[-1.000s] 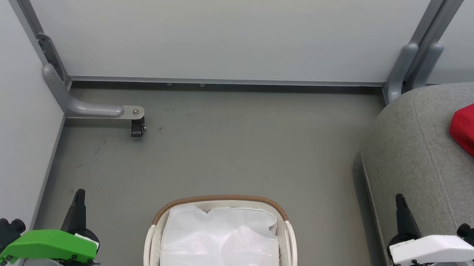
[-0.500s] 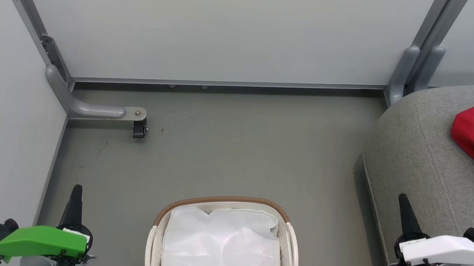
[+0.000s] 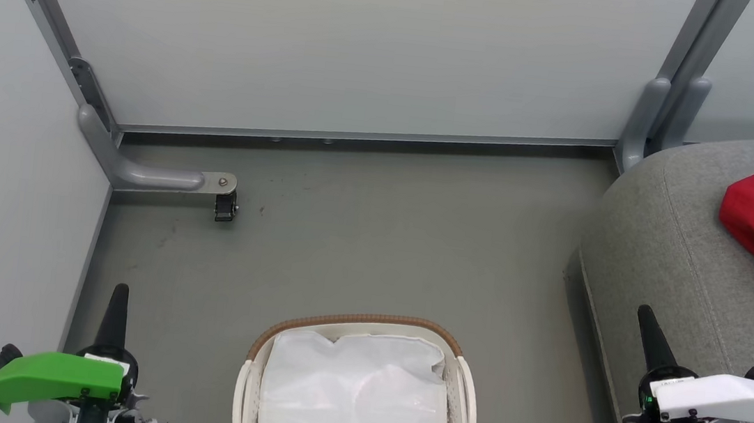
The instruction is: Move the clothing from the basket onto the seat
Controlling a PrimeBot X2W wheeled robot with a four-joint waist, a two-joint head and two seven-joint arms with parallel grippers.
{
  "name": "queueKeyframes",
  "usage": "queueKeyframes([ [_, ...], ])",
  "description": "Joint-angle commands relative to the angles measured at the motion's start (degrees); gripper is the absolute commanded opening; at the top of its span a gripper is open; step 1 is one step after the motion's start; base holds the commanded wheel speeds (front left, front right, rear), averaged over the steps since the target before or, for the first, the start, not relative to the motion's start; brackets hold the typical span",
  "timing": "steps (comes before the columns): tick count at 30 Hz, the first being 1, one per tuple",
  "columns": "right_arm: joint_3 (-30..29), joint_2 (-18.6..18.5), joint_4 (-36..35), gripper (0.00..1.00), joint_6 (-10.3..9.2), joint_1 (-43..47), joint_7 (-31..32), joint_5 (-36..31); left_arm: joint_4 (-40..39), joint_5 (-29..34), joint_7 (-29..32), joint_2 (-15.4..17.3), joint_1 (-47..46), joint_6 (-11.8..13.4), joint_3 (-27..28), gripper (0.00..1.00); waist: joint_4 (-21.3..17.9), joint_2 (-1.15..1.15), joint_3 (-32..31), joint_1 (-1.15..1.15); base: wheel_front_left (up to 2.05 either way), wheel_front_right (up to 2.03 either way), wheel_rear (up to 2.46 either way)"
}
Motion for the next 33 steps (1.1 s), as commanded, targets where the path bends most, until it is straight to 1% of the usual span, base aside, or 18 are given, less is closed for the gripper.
queueKeyframes([
  [1, -0.28, -0.38, -0.79, 0.00, -0.02, 0.40, 0.50, 1.45, -0.65, -1.49, 0.37, 0.34, -1.33, -0.12, 0.39, 0.00, 0.04, 0.00, -0.04, 0.00, 0.00, 0.00, 0.00],
  [33, -1.55, -0.50, -3.08, 0.00, -0.03, 1.34, 4.30, 15.95, -2.91, -14.93, 4.25, 0.40, -1.78, -0.16, 1.93, 0.00, 0.87, 0.00, -0.87, 0.00, 0.00, 0.00, 0.00],
])
